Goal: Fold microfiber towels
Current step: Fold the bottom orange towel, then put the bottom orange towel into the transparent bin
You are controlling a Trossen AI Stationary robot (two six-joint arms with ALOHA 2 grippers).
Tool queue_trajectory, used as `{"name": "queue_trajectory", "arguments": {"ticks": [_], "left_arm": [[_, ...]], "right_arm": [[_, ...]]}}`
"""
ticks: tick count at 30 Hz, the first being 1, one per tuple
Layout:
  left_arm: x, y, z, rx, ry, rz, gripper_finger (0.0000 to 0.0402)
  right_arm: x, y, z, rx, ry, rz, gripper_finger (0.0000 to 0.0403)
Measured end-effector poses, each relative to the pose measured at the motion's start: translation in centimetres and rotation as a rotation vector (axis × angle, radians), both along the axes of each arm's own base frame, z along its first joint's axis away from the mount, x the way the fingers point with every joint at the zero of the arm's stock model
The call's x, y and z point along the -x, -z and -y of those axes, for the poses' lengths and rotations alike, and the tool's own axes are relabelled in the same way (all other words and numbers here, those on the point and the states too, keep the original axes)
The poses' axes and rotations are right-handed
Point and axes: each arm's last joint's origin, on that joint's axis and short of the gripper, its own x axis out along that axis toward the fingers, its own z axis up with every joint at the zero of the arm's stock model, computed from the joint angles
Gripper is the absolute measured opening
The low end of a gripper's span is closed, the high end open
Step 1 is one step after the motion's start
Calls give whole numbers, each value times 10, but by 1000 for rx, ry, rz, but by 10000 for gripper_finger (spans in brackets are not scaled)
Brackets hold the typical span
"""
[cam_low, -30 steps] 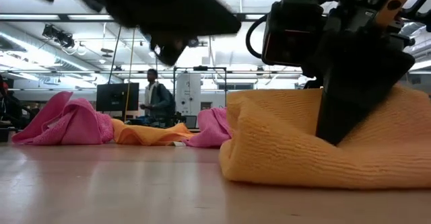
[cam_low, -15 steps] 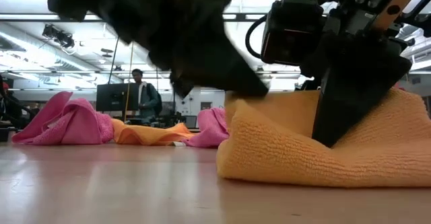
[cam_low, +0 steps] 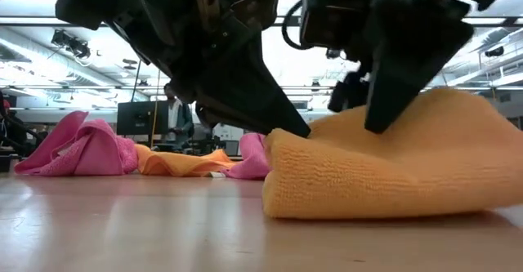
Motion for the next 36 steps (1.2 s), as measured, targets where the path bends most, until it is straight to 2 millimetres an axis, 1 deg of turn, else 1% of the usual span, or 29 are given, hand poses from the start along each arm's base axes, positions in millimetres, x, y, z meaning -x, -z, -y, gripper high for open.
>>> {"name": "queue_trajectory", "arguments": {"ticks": [4,9,12,15,17,19,21,23,27,31,36], "left_arm": [[1,1,0,11,-12,-16,35],[3,5,-2,16,-32,-61,21],[6,8,-3,14,-46,-95,15],[7,9,-3,11,-50,-111,14],[6,8,-3,13,-49,-106,18],[6,8,-3,13,-48,-105,23],[6,8,-3,13,-48,-104,29],[6,8,-3,14,-48,-102,34],[5,7,-1,17,-38,-81,35],[5,6,-1,13,-35,-78,30],[3,5,-4,-19,-14,-62,29]], "right_arm": [[-9,-15,7,85,-31,0,239],[-18,-37,24,126,-39,-1,238],[-16,-45,24,121,-62,34,237],[-10,-42,12,132,-91,39,237],[-3,-35,6,166,-73,36,236],[2,-24,4,174,-21,38,236],[6,-15,5,155,20,24,236],[6,-11,7,147,46,27,236],[2,-14,18,144,76,47,236],[-7,-21,28,72,77,102,236],[-7,-15,28,90,54,160,234]]}}
